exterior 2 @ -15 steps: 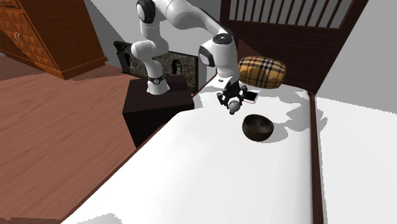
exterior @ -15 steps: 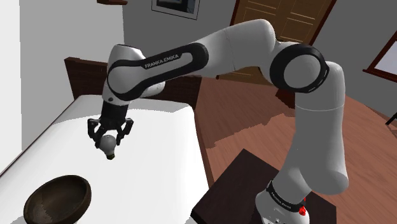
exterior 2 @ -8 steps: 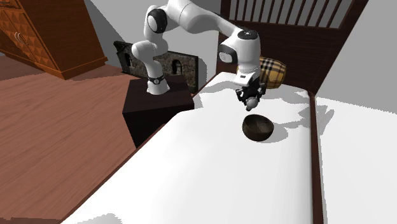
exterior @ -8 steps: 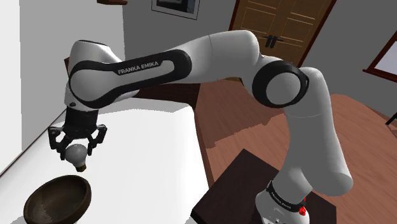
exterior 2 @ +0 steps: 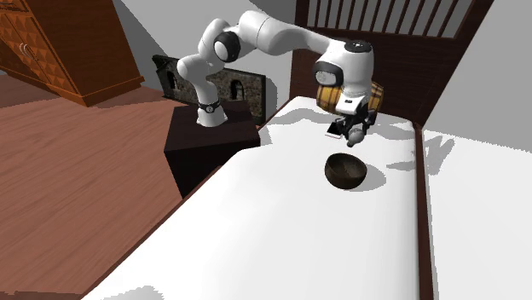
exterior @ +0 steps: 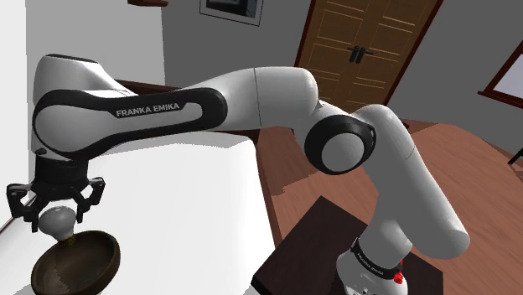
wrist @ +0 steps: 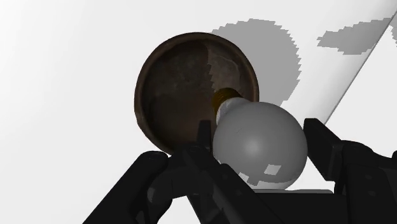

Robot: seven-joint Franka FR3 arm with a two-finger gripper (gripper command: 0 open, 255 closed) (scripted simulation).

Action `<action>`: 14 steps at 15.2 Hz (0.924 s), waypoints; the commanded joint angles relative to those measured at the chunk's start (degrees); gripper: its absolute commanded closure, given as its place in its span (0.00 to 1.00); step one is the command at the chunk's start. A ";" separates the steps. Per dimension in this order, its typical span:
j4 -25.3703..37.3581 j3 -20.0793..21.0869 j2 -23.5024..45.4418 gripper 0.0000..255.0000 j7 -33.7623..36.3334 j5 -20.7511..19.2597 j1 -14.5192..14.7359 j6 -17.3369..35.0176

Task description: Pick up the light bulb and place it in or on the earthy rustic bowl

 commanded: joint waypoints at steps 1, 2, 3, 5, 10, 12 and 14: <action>-0.64 -0.02 0.51 1.00 -0.20 0.02 0.02 1.18; -1.07 -0.02 0.70 1.00 -0.33 0.05 0.00 1.79; -1.47 -0.02 0.92 1.00 -0.47 0.07 -0.01 2.39; -2.19 -0.03 1.39 1.00 -0.73 0.11 -0.03 3.55; -3.57 -0.04 2.81 1.00 -1.36 0.19 -0.04 6.28; -3.96 -0.05 3.48 1.00 -1.60 0.21 -0.04 7.30; -4.34 -0.06 4.40 1.00 -1.91 0.24 -0.02 8.56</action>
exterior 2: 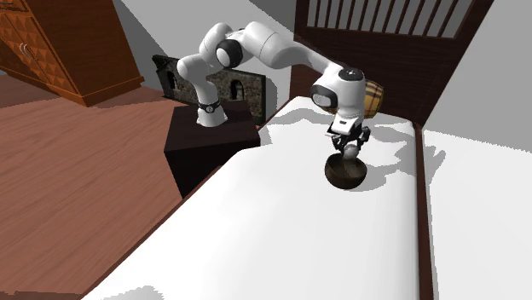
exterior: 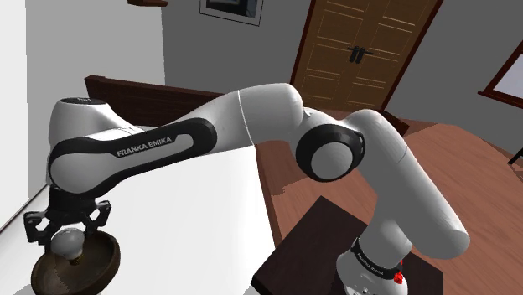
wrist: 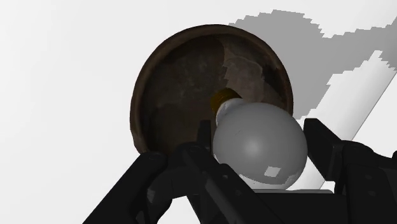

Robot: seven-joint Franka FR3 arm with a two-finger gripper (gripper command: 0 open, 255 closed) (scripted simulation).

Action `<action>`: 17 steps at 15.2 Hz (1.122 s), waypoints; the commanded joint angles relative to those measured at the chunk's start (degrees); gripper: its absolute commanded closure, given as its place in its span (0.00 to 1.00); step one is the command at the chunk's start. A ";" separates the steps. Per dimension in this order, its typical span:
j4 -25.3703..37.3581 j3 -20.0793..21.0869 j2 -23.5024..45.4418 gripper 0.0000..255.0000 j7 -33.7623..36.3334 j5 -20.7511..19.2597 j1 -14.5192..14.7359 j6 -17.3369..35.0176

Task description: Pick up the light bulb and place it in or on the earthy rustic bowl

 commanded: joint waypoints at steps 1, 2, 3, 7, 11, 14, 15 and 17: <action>-0.01 -0.01 0.47 1.00 -0.15 0.00 0.00 0.51; 0.00 -0.01 0.47 1.00 -0.14 0.00 0.00 0.50; 0.00 -0.01 0.48 1.00 -0.14 0.00 0.00 0.50; 0.00 -0.01 0.48 1.00 -0.14 0.00 0.00 0.50; 0.00 -0.01 0.48 0.00 -0.14 0.00 0.00 0.50; 0.00 -0.01 0.47 0.00 -0.15 0.00 0.00 0.50; -0.64 0.04 -0.94 0.00 -0.21 0.10 -0.38 -0.32; -1.51 0.13 -3.56 0.00 -0.32 0.27 -1.12 -2.16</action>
